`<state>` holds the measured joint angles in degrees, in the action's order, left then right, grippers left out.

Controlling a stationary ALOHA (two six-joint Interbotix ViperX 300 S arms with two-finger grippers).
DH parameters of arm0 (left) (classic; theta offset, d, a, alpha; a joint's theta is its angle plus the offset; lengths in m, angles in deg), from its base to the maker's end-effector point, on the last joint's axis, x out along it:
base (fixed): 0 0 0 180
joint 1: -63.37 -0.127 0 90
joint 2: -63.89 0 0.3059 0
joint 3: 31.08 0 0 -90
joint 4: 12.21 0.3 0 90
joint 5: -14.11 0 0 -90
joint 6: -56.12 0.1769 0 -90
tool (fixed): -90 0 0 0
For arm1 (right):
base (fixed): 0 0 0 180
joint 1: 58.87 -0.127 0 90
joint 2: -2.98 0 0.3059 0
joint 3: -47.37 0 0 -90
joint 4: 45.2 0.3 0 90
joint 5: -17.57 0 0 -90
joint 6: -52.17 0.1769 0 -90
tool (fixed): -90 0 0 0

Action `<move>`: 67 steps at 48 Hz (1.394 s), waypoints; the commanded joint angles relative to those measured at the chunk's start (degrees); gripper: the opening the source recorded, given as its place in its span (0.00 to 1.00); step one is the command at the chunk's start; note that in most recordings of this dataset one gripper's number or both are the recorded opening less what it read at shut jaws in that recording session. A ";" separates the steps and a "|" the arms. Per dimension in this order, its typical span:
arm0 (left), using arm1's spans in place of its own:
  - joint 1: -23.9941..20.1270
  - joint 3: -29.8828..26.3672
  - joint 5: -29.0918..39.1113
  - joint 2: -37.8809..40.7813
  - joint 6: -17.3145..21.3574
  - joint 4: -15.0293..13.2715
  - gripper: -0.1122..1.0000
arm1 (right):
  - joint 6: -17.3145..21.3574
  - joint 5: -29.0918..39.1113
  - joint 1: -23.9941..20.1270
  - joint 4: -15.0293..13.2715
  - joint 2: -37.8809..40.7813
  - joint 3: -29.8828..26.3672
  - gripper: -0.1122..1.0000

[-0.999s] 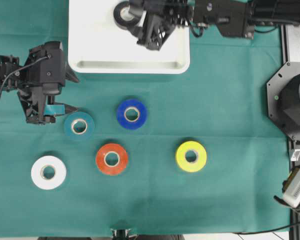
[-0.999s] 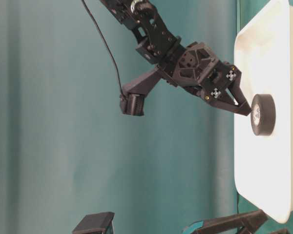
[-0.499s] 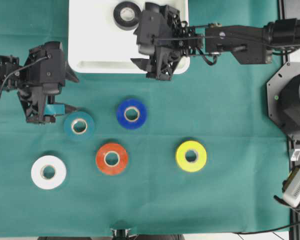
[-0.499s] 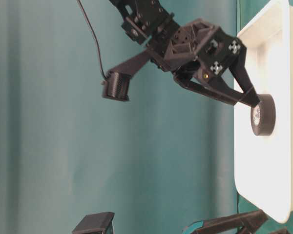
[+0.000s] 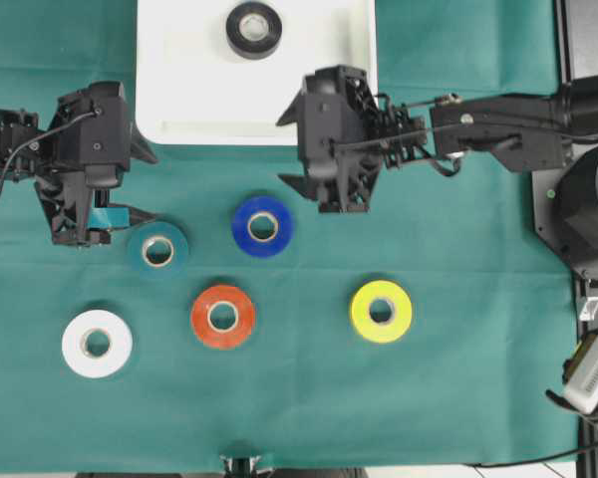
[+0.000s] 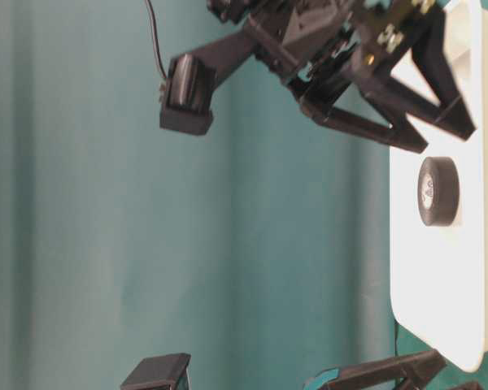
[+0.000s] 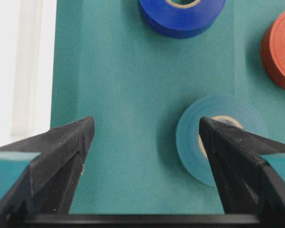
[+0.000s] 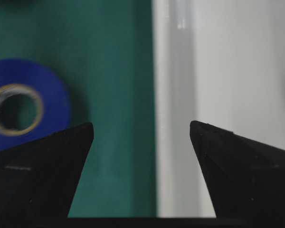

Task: Put the tape alternately from left to right into the white case.
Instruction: 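Raise the right gripper and withdraw it from the tray, then lower the left gripper onto the teal tape roll and grip its core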

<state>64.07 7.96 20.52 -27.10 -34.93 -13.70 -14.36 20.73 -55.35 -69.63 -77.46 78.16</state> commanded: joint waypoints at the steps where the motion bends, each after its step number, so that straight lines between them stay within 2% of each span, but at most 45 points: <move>1: 0.09 -0.88 -0.35 -0.53 0.09 -0.09 0.94 | 0.18 -0.53 -1.32 -0.09 -2.29 0.26 0.88; 14: 0.09 -0.88 -0.26 -0.53 0.09 -0.09 0.94 | 0.35 -0.62 -3.43 0.00 -4.92 2.99 0.88; 42: 0.18 -0.97 -0.26 -0.53 0.09 -0.09 0.94 | 0.35 -1.05 -3.43 0.00 -5.36 3.52 0.88; 67: 3.87 -1.14 -0.35 2.99 0.00 -0.09 0.94 | 0.26 -1.14 -3.43 0.09 -5.01 3.52 0.88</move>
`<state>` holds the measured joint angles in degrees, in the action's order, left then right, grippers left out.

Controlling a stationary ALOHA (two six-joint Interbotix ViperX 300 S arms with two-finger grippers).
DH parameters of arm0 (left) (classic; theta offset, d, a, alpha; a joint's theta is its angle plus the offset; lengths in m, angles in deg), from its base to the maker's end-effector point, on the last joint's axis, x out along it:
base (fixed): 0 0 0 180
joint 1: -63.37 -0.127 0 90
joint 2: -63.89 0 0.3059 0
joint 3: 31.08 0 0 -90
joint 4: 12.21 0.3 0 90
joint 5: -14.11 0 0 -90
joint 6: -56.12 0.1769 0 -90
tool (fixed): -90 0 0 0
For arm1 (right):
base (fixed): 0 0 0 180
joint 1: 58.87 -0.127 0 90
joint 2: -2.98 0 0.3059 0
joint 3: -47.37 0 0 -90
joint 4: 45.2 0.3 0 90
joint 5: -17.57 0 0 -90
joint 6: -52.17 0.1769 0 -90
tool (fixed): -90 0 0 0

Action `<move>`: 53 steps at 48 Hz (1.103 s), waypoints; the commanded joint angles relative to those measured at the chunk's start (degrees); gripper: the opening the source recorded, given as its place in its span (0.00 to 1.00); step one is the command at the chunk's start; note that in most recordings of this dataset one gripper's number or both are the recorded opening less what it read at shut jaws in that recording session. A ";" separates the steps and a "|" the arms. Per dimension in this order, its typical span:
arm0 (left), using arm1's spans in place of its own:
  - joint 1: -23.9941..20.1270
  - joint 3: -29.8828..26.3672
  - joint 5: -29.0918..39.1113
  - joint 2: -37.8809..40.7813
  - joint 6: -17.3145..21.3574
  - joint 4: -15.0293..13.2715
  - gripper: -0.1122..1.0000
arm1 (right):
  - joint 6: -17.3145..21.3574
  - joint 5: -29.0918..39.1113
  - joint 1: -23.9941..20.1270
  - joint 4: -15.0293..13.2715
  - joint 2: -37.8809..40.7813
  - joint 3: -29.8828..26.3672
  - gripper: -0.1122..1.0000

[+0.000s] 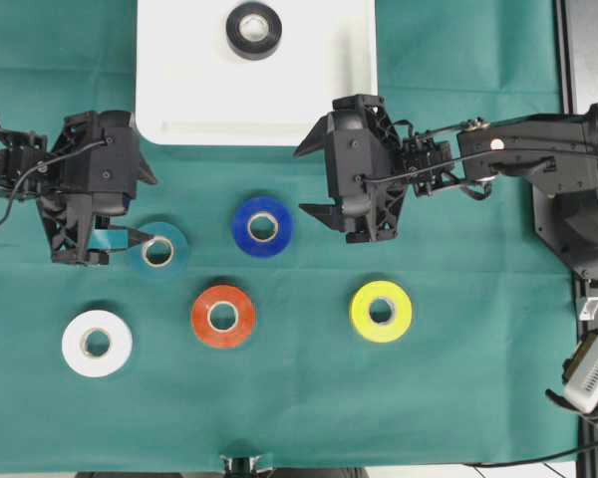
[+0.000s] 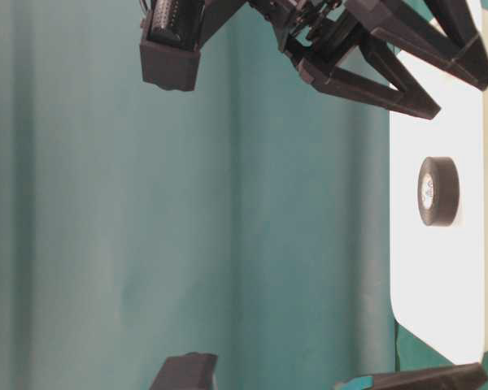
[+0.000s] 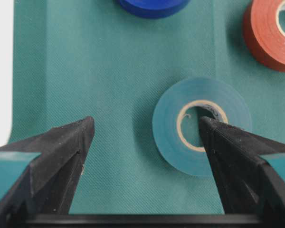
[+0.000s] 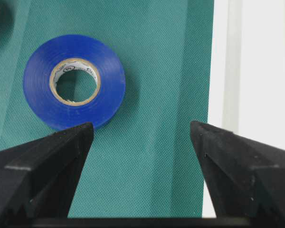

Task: Put the tape alternately from left to right into the white case.
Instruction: 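Lower the left gripper onto the teal tape roll and grip its core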

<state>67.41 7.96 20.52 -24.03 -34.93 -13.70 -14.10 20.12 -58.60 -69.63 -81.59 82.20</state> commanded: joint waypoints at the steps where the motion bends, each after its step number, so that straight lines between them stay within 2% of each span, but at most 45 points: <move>1: 0.62 -1.32 -0.26 0.18 0.00 -0.18 0.94 | 0.09 -0.53 -0.18 0.00 -0.88 -0.53 0.88; 37: 1.23 -3.25 -0.88 7.47 0.00 -0.18 0.94 | 0.09 -0.44 -0.18 0.00 -0.79 -0.53 0.88; 53: 1.23 -3.34 -3.25 9.32 0.00 -0.18 0.93 | 0.00 -0.44 -0.18 0.00 -0.70 -0.53 0.88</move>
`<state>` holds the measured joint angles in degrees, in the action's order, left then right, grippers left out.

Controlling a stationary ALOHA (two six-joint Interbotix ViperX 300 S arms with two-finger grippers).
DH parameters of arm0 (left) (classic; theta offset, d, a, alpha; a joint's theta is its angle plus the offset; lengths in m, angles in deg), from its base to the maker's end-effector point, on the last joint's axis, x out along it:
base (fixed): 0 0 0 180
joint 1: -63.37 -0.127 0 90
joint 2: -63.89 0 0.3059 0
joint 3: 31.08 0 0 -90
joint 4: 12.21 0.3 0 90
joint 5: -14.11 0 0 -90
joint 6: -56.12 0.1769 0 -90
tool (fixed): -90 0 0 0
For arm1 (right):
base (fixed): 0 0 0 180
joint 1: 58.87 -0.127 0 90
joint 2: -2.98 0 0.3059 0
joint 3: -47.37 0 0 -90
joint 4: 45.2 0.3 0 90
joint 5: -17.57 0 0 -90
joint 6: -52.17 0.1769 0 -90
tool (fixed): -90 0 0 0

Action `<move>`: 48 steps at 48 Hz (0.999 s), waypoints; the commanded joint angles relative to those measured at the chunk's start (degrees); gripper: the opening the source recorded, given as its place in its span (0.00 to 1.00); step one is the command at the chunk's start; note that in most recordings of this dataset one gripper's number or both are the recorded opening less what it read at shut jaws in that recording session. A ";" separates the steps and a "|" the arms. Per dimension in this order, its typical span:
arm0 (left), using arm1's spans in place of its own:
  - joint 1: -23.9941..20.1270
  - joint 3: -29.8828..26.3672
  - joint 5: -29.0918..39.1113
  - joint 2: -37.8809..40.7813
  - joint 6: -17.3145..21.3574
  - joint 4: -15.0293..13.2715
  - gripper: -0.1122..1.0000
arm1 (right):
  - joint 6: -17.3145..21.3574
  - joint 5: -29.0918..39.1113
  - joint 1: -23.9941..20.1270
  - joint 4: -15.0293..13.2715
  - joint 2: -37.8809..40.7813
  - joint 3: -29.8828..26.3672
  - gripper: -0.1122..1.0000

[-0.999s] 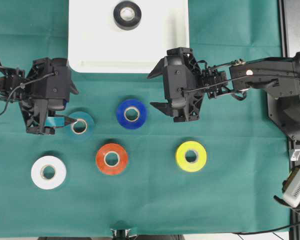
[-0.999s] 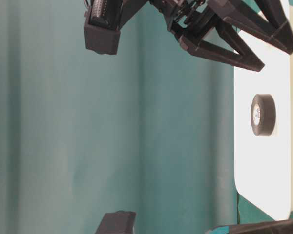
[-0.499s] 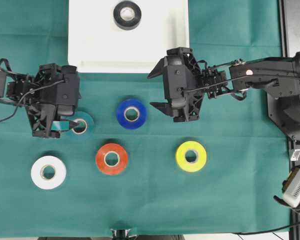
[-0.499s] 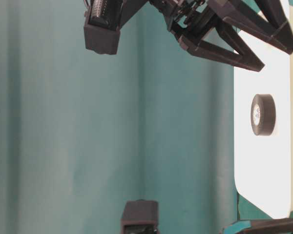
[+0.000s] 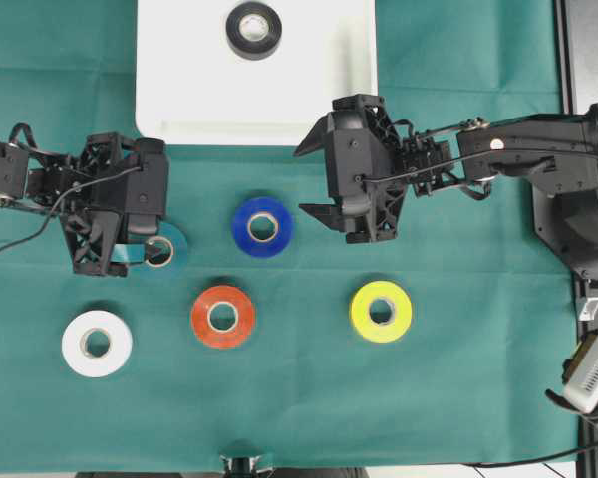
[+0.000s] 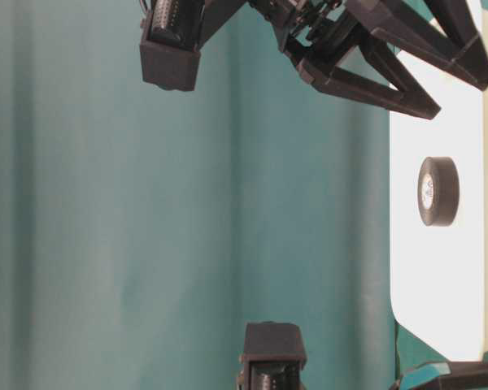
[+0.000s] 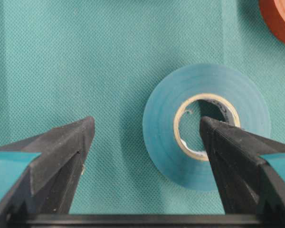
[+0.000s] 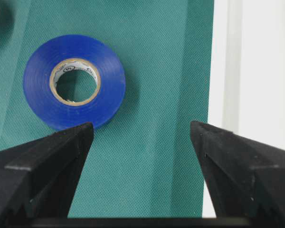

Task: Put the tape alternately from left to right into the white case.
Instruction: 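Lower the left gripper onto the teal tape roll and grip its core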

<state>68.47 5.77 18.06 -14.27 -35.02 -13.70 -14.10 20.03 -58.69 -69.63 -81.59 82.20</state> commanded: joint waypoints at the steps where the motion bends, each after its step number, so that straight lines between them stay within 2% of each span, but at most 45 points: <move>1: 0.18 -1.14 -0.88 -0.26 0.09 -0.09 0.93 | 0.09 -0.44 0.00 0.09 -0.62 -0.53 0.88; 27: 0.18 -1.32 -0.97 0.97 0.09 -0.09 0.93 | 0.09 -0.35 -0.09 0.00 -0.09 -0.62 0.88; 34: 0.18 -1.41 -0.88 0.97 0.18 -0.18 0.90 | 0.09 -0.44 -0.09 0.00 -0.09 -0.62 0.88; 38: 0.18 -1.41 -0.88 0.97 0.26 -0.09 0.82 | 0.00 -0.44 -0.09 0.00 -0.09 -0.62 0.88; 48: 0.18 -1.14 -0.88 1.05 0.44 -0.18 0.35 | 0.09 -0.35 -0.09 0.00 -0.09 -0.62 0.88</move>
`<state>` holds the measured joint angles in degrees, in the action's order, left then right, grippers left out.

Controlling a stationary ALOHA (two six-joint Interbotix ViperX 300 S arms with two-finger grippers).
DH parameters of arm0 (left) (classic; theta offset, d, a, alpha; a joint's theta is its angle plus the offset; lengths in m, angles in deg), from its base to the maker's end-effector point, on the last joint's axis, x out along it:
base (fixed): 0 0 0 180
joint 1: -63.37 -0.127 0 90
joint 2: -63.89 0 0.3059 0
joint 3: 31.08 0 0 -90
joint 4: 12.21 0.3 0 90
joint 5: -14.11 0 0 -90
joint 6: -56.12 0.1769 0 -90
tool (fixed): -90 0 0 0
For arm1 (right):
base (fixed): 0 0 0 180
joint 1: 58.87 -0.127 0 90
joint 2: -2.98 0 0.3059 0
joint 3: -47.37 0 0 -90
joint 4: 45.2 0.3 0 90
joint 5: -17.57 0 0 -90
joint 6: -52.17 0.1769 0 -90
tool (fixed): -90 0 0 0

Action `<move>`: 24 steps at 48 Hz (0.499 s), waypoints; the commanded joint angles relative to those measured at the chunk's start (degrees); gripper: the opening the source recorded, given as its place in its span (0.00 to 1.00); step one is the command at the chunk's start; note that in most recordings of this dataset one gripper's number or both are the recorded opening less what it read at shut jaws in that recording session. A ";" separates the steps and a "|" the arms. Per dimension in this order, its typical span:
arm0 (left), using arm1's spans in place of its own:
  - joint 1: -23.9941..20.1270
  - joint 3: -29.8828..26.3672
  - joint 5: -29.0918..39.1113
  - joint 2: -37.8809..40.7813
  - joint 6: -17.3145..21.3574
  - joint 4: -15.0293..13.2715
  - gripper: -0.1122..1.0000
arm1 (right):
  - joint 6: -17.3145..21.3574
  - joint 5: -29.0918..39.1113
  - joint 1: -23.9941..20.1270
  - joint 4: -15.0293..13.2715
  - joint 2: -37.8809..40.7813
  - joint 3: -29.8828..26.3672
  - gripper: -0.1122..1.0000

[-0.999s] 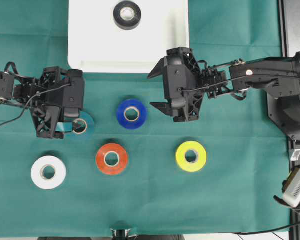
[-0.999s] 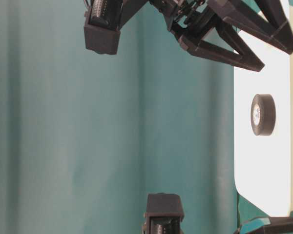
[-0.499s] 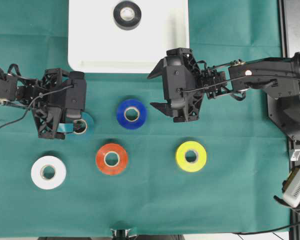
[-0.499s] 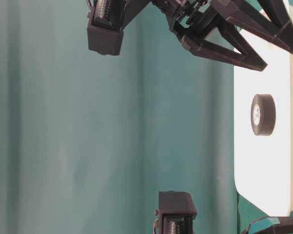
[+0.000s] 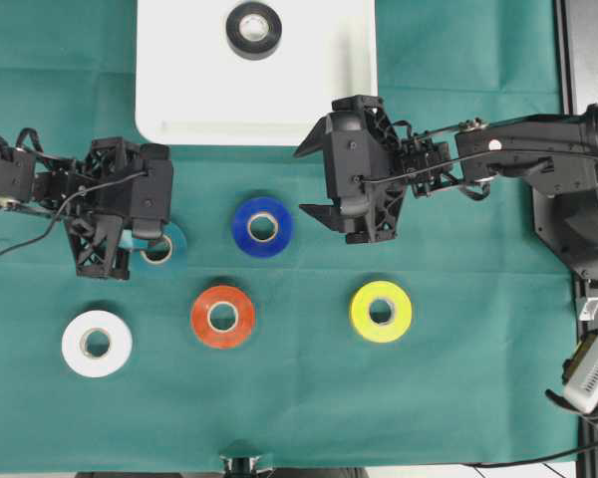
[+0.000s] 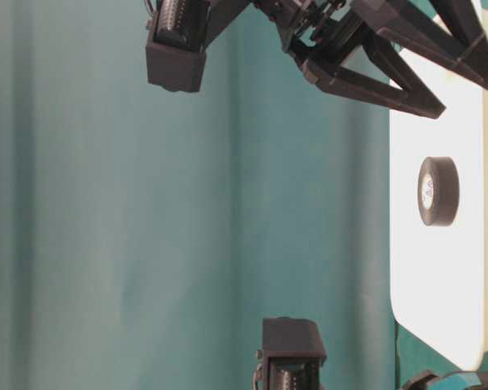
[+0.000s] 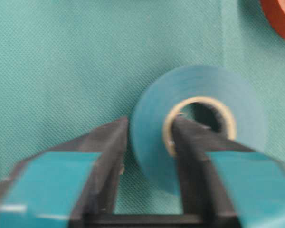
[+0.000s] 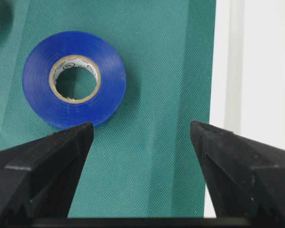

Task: Put the tape alternately from left to right into the white case.
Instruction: 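Lower the left gripper onto the teal tape roll and grip its core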

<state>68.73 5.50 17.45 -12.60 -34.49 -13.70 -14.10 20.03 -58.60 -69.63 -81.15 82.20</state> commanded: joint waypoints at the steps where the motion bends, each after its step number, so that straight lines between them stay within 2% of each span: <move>1: -0.09 -0.88 -0.26 -0.70 -0.09 -0.09 0.32 | 0.00 -0.44 -0.18 0.00 -0.53 -0.62 0.88; 24: 0.00 -1.49 0.44 -1.23 -0.09 -0.09 0.30 | 0.00 -0.35 -0.18 0.00 -0.53 -0.53 0.88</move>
<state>68.73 5.33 17.71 -12.60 -34.58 -13.70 -14.10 20.12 -58.60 -69.54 -81.07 82.20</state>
